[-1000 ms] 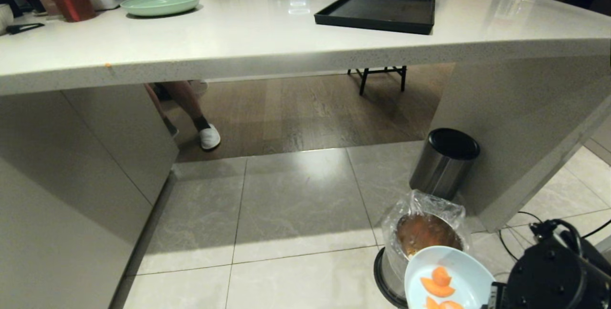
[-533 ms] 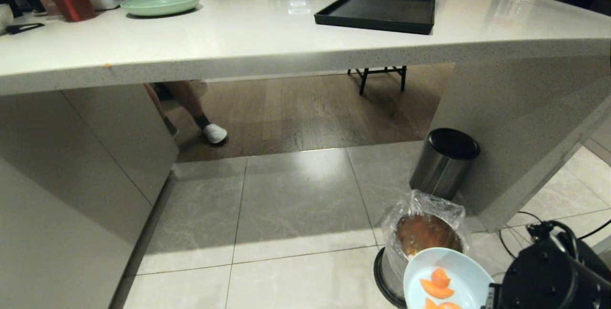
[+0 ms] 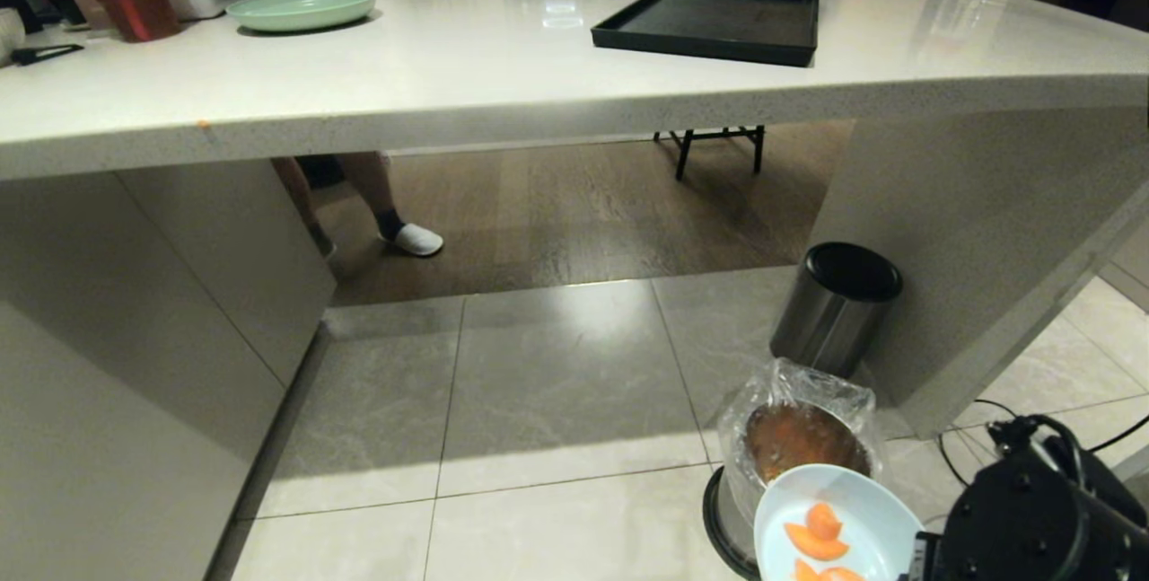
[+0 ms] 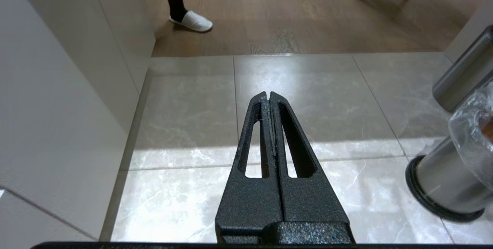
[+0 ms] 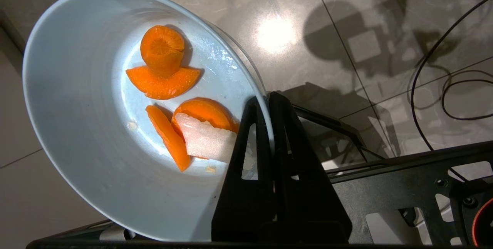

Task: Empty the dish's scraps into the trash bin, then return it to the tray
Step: Move the bowl over the trash can

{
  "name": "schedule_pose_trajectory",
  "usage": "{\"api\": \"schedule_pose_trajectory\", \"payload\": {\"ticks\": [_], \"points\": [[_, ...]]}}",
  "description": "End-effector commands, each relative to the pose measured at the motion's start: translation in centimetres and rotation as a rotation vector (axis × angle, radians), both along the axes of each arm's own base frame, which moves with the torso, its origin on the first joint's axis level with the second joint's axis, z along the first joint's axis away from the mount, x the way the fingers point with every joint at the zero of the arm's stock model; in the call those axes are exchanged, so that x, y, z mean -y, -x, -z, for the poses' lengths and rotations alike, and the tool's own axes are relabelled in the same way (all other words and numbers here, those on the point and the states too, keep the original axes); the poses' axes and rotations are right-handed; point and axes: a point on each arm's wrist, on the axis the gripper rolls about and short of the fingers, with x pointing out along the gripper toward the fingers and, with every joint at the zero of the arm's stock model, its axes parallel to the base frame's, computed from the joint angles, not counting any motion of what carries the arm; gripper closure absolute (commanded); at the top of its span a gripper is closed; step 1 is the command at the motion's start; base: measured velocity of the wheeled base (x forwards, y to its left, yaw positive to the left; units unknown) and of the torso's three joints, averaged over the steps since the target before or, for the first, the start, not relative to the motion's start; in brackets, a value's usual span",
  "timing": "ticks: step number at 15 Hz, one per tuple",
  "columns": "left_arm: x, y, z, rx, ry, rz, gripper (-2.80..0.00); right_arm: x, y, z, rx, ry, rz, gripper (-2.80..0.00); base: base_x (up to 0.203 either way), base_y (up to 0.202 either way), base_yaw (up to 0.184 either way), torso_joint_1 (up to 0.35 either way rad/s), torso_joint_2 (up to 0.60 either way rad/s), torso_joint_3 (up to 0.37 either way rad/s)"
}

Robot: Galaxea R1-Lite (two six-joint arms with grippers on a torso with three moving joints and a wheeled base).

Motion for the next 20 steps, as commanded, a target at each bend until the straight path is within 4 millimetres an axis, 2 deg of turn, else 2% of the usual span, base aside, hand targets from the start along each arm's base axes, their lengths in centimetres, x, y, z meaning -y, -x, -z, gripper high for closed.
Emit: {"api": "schedule_pose_trajectory", "payload": {"ticks": [1,3,10,20], "points": [[0.0,-0.01,-0.01,0.0,0.001,0.0,0.0,0.05,0.03,-0.04,0.0,-0.003,0.007,0.0,0.0,0.0,0.0,0.0,0.0,0.0],[0.0,-0.01,-0.01,0.0,0.001,0.0,0.0,0.05,0.03,-0.11,0.002,-0.006,0.007,0.0,0.001,-0.052,-0.002,0.003,0.0,0.0],[0.0,-0.01,-0.01,0.0,0.001,-0.001,0.0,0.03,0.02,-0.15,0.005,-0.006,0.006,0.0,0.0,-0.179,0.0,0.003,0.0,0.006],[0.0,-0.01,-0.01,0.0,0.001,0.0,0.0,-0.26,-0.16,-0.42,0.013,-0.016,0.007,0.0,0.0,-0.004,0.0,0.0,0.0,0.0]]}}
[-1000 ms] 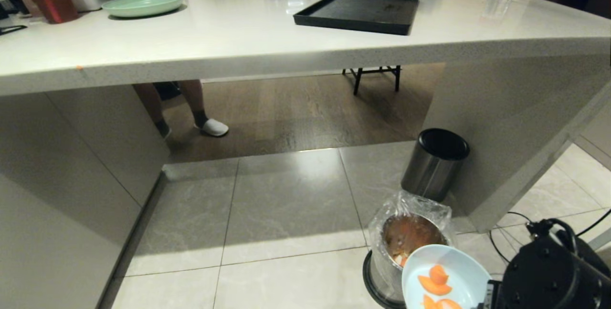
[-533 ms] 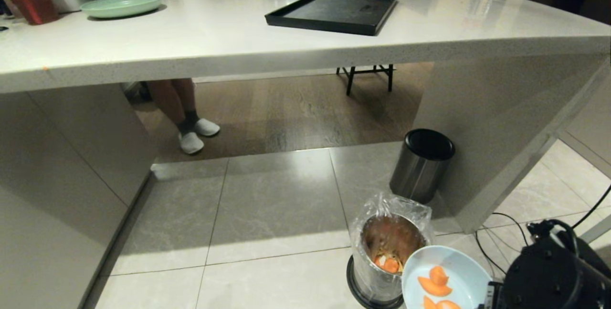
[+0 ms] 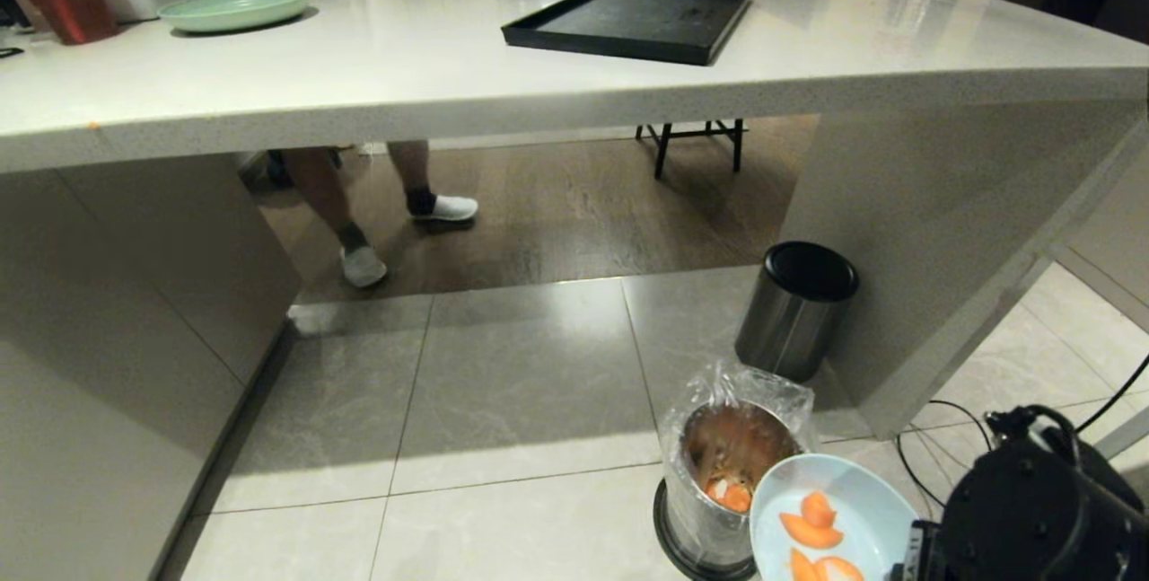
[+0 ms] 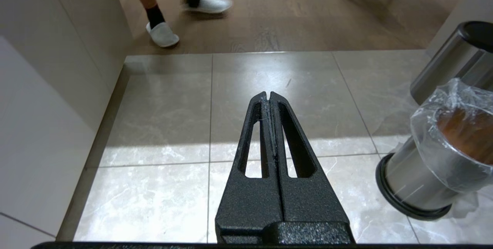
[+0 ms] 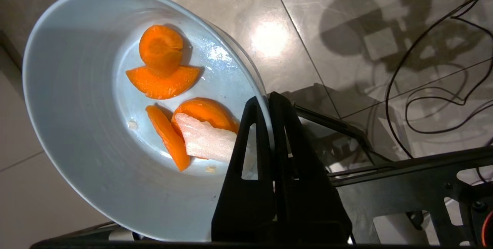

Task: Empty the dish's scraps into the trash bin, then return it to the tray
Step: Move the bowl over the trash can

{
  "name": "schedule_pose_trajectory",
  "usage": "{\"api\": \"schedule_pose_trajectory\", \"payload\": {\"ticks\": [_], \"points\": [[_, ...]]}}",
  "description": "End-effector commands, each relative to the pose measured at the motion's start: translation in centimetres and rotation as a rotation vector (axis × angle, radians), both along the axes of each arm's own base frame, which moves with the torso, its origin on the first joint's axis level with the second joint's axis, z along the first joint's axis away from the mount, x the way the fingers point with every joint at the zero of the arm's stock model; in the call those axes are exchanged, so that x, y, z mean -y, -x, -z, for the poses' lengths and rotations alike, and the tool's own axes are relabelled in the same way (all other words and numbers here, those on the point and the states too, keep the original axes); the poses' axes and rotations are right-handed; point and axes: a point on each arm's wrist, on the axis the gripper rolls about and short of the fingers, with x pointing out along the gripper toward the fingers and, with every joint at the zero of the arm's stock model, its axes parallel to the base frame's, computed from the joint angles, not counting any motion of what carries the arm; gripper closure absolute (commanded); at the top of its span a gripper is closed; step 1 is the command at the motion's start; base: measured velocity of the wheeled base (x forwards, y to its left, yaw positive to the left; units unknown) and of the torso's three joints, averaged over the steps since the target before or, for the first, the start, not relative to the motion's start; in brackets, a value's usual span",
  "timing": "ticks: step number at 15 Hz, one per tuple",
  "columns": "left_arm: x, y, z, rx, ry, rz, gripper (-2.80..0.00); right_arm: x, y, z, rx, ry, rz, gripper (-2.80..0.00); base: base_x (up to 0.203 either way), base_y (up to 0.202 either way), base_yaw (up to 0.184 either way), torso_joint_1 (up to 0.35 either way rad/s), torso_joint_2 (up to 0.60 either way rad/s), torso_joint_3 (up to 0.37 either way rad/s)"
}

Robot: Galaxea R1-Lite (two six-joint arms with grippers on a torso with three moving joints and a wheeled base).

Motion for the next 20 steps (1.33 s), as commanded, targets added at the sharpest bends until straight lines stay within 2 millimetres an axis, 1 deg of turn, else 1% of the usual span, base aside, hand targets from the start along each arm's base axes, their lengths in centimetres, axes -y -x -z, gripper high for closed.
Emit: {"api": "schedule_pose_trajectory", "payload": {"ticks": [1,13,15,20], "points": [[0.0,-0.01,-0.01,0.0,0.001,-0.001,0.0,-0.03,-0.01,-0.02,0.0,-0.002,0.007,0.0,0.0,0.0,0.0,0.0,0.0,0.0],[0.0,-0.01,-0.01,0.0,0.001,0.001,0.0,-0.09,-0.05,0.06,-0.002,0.003,0.006,0.0,0.0,0.0,0.0,0.0,0.0,0.0],[0.0,-0.01,-0.01,0.0,0.001,0.001,0.0,-0.18,-0.1,0.15,-0.004,0.006,0.006,0.0,-0.001,0.102,-0.013,0.005,0.0,0.002],[0.0,-0.01,-0.01,0.0,0.001,0.0,0.0,-0.32,-0.19,0.01,-0.002,0.003,0.006,0.0,0.0,0.195,-0.001,0.004,0.0,0.001]]}}
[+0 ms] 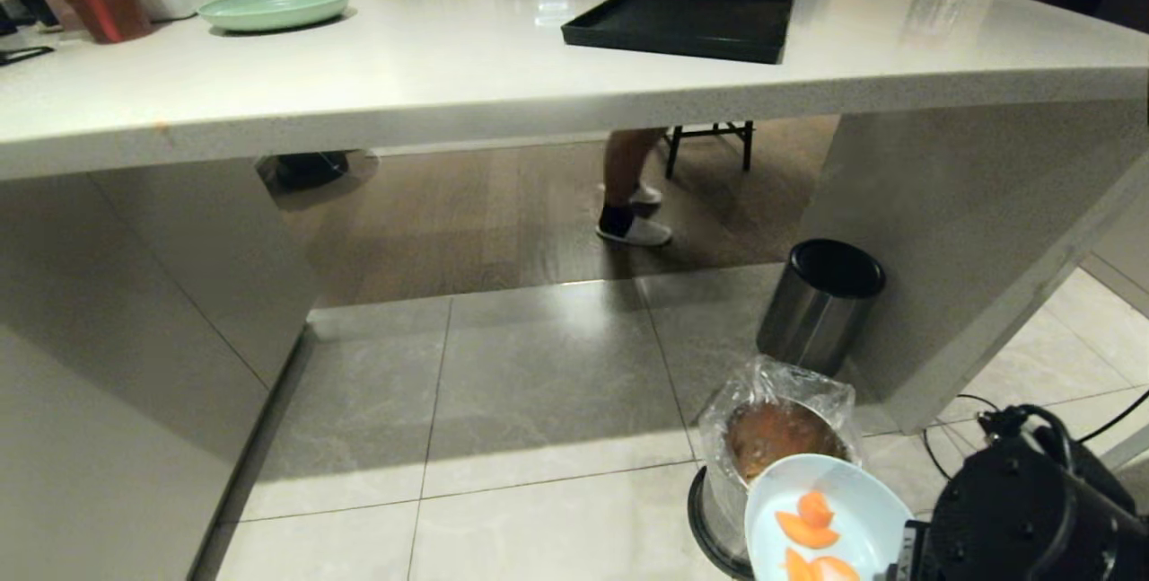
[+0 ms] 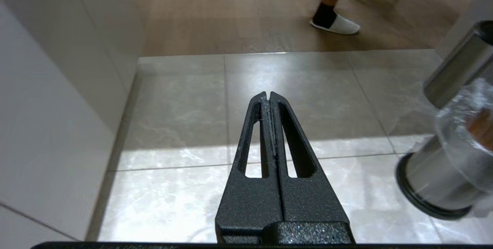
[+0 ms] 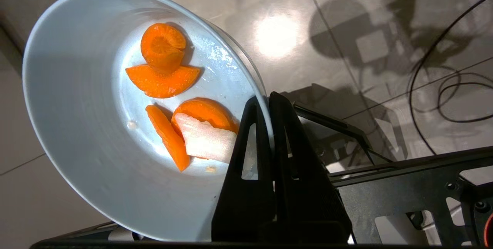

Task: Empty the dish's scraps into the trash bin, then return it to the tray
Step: Move the bowl over the trash can

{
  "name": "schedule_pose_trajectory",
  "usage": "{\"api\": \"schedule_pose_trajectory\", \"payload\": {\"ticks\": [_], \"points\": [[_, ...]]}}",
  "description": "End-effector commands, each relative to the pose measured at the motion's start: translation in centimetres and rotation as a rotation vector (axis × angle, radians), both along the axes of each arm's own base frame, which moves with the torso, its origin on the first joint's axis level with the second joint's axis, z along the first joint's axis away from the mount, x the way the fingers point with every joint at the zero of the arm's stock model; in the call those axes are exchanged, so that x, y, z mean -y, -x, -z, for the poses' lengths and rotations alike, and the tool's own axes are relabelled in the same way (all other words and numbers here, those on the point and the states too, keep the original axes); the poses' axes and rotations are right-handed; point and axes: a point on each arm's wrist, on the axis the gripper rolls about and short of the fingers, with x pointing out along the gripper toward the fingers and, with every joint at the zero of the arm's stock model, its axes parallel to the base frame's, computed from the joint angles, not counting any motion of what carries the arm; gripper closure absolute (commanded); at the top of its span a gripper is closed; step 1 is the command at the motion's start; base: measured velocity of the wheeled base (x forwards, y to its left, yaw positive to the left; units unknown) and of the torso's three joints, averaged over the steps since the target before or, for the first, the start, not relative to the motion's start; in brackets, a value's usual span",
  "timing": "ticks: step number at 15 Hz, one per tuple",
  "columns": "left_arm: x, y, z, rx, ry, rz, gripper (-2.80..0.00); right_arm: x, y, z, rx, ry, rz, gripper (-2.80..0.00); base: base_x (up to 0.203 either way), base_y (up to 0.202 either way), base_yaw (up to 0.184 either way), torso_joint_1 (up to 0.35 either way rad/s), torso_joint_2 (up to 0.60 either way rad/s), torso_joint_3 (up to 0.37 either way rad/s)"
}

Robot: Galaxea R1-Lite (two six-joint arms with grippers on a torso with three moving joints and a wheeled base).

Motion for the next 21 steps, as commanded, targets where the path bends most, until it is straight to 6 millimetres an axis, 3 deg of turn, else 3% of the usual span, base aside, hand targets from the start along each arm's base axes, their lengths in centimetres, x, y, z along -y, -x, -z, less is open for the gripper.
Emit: {"api": "schedule_pose_trajectory", "payload": {"ticks": [1,5,21], "points": [[0.0,0.0,0.0,-0.001,0.001,0.001,0.0,-0.1,0.0,0.0,0.0,-0.002,0.007,0.0,0.0,0.194,-0.001,0.002,0.0,0.002],[0.0,0.0,0.0,-0.001,0.001,0.001,0.0,-0.1,0.0,0.0,0.0,-0.002,0.007,0.0,0.0,0.159,-0.002,0.004,0.0,0.003],[0.0,0.0,0.0,-0.001,0.001,0.001,0.0,-0.5,-0.3,-0.9,0.017,-0.025,0.008,0.0,0.0,0.0,0.0,0.0,0.0,0.0]]}}
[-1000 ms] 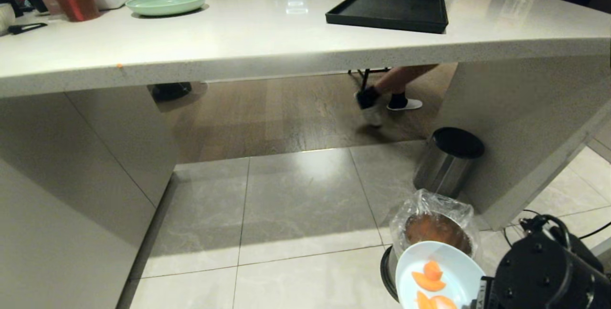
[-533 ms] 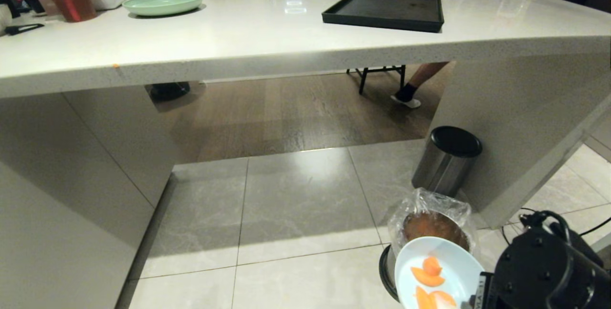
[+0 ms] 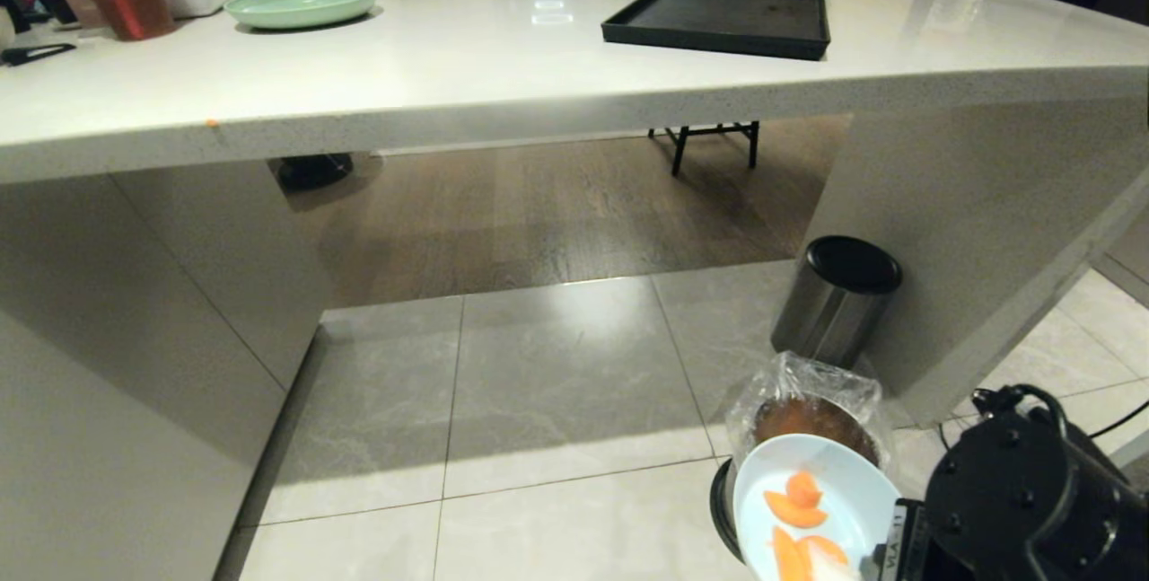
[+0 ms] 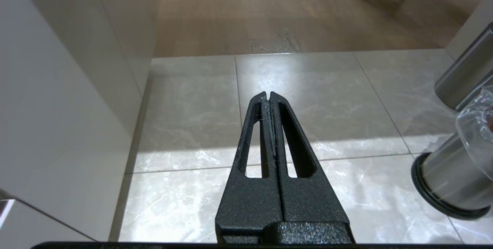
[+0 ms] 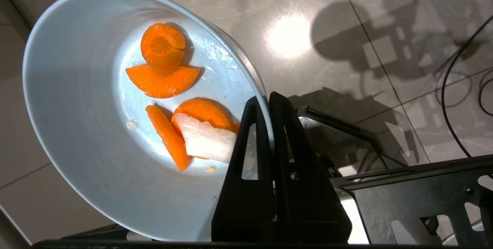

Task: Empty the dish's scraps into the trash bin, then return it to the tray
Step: Move the bowl over the trash can

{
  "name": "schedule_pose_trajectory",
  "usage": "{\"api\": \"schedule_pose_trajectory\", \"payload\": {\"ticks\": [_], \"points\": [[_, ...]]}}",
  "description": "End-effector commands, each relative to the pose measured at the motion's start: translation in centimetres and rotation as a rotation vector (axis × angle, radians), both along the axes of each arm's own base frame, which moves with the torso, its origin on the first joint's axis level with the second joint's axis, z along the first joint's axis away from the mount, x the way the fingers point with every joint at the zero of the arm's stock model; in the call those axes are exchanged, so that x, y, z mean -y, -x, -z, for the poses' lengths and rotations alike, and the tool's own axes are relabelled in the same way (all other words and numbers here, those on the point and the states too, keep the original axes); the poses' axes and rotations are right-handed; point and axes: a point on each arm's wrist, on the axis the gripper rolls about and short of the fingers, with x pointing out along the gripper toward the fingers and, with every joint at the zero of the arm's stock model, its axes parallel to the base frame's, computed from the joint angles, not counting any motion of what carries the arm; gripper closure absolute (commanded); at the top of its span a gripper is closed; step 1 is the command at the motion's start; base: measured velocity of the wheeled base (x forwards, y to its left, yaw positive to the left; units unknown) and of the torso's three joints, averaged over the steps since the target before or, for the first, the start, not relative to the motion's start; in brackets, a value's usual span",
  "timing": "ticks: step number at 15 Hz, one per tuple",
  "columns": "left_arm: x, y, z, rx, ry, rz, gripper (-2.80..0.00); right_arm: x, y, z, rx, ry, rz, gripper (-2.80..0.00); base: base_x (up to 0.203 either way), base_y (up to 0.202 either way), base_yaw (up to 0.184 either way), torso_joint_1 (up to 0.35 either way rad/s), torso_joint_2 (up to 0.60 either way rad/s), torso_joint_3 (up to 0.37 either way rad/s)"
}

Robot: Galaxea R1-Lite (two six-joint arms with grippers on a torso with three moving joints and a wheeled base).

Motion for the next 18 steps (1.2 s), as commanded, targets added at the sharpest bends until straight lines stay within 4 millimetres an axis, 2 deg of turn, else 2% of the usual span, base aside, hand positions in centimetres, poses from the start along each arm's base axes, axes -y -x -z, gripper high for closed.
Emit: {"api": "schedule_pose_trajectory", "payload": {"ticks": [1,3,14,18], "points": [[0.0,-0.01,-0.01,0.0,0.001,0.0,0.0,0.04,0.04,0.14,-0.007,0.003,0.006,0.0,0.0,0.0,0.0,0.0,0.0,0.0],[0.0,-0.01,-0.01,0.0,0.001,0.0,0.0,0.09,0.07,0.15,-0.006,0.005,0.007,0.0,-0.002,0.001,-0.061,0.004,0.01,0.001],[0.0,-0.01,-0.01,0.0,0.001,0.0,0.0,0.09,0.09,-0.01,0.0,0.004,0.003,0.0,0.0,0.006,-0.166,0.003,0.0,0.002],[0.0,-0.01,-0.01,0.0,0.001,0.0,0.0,0.21,0.15,-0.16,0.004,0.003,0.004,0.0,0.0,0.0,-0.015,0.001,0.0,0.001]]}}
